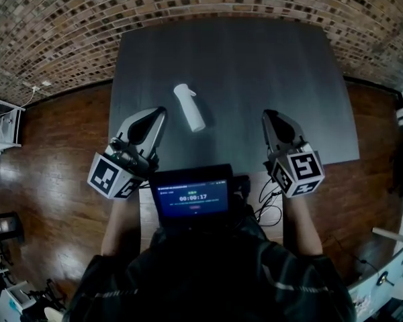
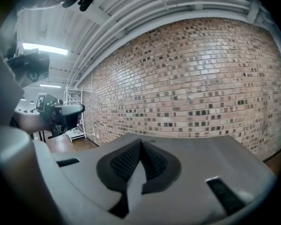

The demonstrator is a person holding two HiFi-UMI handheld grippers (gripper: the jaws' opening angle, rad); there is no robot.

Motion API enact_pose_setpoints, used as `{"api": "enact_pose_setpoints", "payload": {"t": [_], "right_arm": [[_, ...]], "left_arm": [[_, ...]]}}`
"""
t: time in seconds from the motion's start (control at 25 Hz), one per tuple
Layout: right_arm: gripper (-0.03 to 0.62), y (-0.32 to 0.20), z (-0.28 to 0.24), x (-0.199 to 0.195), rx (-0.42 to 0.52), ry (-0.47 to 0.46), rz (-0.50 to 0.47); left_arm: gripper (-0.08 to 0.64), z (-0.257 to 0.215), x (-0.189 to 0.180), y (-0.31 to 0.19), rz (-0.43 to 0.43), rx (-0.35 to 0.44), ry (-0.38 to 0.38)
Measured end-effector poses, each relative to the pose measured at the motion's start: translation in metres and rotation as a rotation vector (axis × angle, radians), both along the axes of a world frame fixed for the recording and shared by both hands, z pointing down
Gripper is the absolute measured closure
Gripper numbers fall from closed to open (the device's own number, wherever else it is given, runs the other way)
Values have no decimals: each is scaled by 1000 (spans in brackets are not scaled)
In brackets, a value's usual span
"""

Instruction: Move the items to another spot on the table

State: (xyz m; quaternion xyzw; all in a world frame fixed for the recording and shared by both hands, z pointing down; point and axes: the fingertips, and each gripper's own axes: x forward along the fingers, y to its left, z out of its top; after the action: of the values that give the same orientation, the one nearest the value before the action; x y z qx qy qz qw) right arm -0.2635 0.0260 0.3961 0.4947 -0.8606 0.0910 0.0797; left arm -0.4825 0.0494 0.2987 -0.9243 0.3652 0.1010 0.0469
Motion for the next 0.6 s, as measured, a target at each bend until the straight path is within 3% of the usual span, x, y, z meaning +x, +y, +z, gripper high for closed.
{"api": "enact_pose_setpoints", "payload": {"t": [0.24,0.48,0.6], "right_arm": [[591,4,-6,-12,14,-6,-27],[591,1,-4,-2,41,-15,-2],[591,6,-11,-7,42,-14,23]], "left_arm": [[566,-3,-5,7,-19,12,8],[566,5,5,11,-10,11,8],[566,1,-7,17,-3,12,13]]}}
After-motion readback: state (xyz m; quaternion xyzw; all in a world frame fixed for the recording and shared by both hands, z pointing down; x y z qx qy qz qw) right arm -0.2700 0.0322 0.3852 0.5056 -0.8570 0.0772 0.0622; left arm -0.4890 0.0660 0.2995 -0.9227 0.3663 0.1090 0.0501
